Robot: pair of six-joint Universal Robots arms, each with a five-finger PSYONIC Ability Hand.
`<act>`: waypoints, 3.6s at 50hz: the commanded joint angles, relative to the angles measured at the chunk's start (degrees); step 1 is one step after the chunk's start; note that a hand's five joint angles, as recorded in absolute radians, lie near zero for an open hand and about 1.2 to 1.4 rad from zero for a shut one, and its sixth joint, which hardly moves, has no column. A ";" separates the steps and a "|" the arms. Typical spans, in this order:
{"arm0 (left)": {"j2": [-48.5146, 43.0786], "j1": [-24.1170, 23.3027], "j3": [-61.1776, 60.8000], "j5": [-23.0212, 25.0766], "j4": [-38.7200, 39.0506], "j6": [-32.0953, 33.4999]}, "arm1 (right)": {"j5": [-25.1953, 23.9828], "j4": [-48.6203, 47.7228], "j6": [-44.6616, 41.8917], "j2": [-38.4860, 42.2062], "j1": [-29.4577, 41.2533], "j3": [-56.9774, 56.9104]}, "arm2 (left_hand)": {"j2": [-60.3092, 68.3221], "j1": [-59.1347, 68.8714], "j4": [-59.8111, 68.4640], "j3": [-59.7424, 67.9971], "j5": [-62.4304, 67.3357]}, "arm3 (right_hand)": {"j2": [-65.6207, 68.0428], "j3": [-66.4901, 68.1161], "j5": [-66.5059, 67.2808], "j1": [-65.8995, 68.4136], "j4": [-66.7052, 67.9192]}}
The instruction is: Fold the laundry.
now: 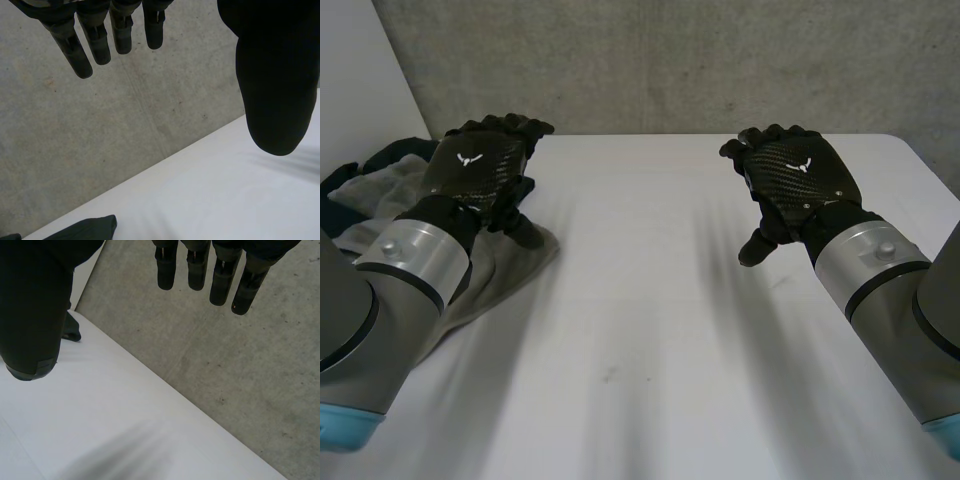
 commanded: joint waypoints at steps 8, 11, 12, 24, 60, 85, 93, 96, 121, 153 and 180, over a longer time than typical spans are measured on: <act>-8.57 4.92 -1.92 -0.44 -4.46 4.65 | -0.25 0.71 -0.88 2.05 -0.09 -1.35 | 1.09 1.54 1.07 0.90 0.10 | -2.31 -1.91 -3.21 -1.02 -3.09; -12.60 6.41 -1.92 -2.63 -4.37 8.24 | -0.25 0.71 -1.32 2.57 -0.09 -1.26 | 1.59 2.04 1.58 1.41 0.60 | -2.31 -1.91 -3.21 -1.02 -3.09; -13.67 6.94 -1.92 -3.51 -4.11 9.13 | -0.25 0.71 -1.49 2.75 0.00 -1.26 | 1.76 2.21 1.75 1.58 0.77 | -2.31 -1.91 -3.21 -1.02 -3.09; -25.89 12.39 3.09 -10.11 -0.24 13.45 | -0.25 0.71 -1.85 4.33 0.09 -1.08 | 7.81 8.26 7.80 7.63 6.82 | -2.31 -1.91 -3.21 -1.02 -3.09; -33.37 15.82 11.09 -9.94 -1.39 16.70 | -0.25 0.71 -1.93 4.42 0.00 -1.26 | 68.69 69.14 68.67 68.51 67.70 | -2.31 -1.91 -3.21 -1.02 -3.09; -19.83 -10.71 21.72 1.49 -8.77 -12.39 | -1.57 3.87 -1.67 0.29 -13.18 -9.16 | 68.69 69.14 68.67 68.51 67.70 | -2.31 -1.91 -3.21 -1.02 -3.09; -31.86 -19.33 28.40 1.40 -9.29 -11.87 | -4.38 4.22 -1.41 0.03 -14.94 -9.26 | 53.61 54.06 53.59 53.42 52.62 | -2.31 -1.91 -3.21 -1.02 -3.09; -33.45 -19.86 28.93 1.58 -12.19 -10.03 | -4.65 4.22 -1.50 0.03 -14.94 -8.90 | 19.54 19.99 19.52 19.35 18.55 | -2.31 -1.91 -3.21 -1.02 -3.09; -35.19 8.69 28.30 4.45 -1.65 30.04 | -4.91 4.75 -1.85 4.07 -13.62 -6.97 | 1.09 1.54 1.08 0.91 0.10 | -2.31 -1.91 -3.21 -1.02 -3.09; -61.31 15.12 58.11 12.39 -12.28 37.00 | -4.91 4.57 -4.31 6.88 -14.06 -6.97 | 68.69 69.14 68.67 68.50 67.70 | -2.31 -1.91 -3.21 -1.02 -3.09; -30.99 -15.81 33.86 4.04 -9.38 14.94 | -4.65 8.70 -4.22 4.86 -18.02 -14.00 | 68.69 69.14 68.67 68.51 67.70 | -2.31 -1.91 -3.21 -1.02 -3.09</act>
